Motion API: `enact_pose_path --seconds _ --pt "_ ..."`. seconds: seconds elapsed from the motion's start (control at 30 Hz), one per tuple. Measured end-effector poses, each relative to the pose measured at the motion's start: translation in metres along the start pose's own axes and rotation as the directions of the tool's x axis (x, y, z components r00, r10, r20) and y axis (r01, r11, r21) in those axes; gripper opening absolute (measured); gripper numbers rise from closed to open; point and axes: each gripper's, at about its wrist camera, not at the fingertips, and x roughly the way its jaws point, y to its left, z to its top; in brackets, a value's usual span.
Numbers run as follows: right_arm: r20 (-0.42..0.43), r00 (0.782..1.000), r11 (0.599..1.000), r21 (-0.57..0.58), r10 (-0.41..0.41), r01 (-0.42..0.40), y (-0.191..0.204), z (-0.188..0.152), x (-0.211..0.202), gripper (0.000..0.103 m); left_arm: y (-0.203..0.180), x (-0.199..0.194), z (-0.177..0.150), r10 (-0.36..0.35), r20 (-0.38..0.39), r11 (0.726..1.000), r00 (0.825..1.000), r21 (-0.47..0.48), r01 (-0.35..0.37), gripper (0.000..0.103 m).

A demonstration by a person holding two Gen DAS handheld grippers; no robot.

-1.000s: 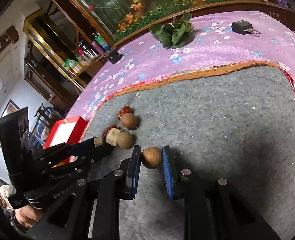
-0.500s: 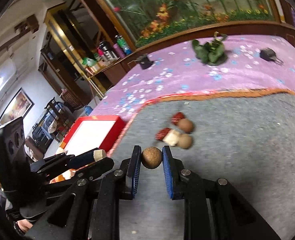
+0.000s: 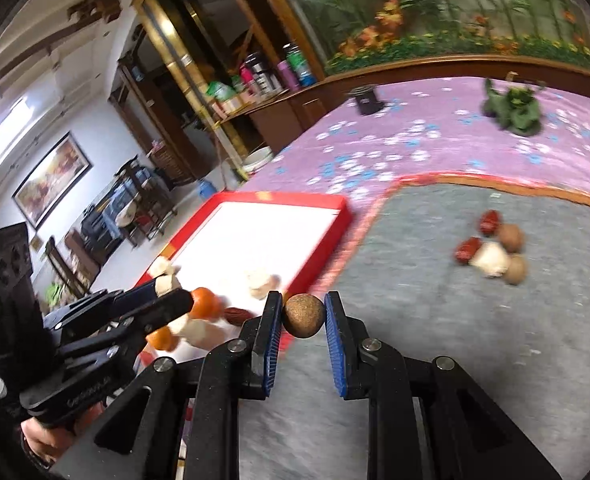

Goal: Organize fruits
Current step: 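Carry the pale chunk and brown ball into the white tray and release them, then grasp a red date with the left tool while the right tool grasps a brown ball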

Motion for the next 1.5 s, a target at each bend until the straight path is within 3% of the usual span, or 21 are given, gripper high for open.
enact_pose_path --seconds 0.3,0.77,0.9,0.97,1.03,1.17,1.5 --pt "-0.071 0.996 0.996 -0.063 0.051 -0.055 0.048 0.001 0.05 0.022 0.049 0.012 -0.006 0.116 -0.003 0.991 0.993 -0.062 -0.116 0.027" --pt "-0.13 0.991 0.995 -0.087 0.045 -0.056 0.068 -0.006 0.081 0.022 0.067 0.025 -0.016 0.133 -0.045 0.988 0.99 -0.072 -0.136 0.027" --pt "-0.131 0.99 0.995 -0.084 0.049 -0.06 0.07 -0.005 0.079 0.028 0.068 0.024 -0.016 0.161 -0.051 0.983 0.986 -0.081 -0.164 0.027" --pt "-0.112 0.992 0.994 -0.088 0.05 -0.06 0.072 -0.003 0.074 0.037 0.069 0.023 -0.015 0.167 -0.055 0.981 0.984 -0.09 -0.171 0.027" --pt "-0.085 0.994 0.994 -0.087 0.063 -0.071 0.072 0.0 0.067 0.041 0.069 0.022 -0.014 0.168 -0.06 0.98 0.984 -0.096 -0.173 0.036" --pt "-0.034 0.998 0.995 -0.081 0.057 -0.06 0.063 0.005 0.05 0.043 0.061 0.014 -0.01 0.185 -0.03 0.979 0.982 -0.086 -0.187 0.053" --pt "0.014 0.999 0.999 0.044 -0.029 0.028 -0.014 0.008 0.012 0.044 0.001 0.005 0.003 0.107 0.012 0.992 0.994 0.061 -0.107 0.054"
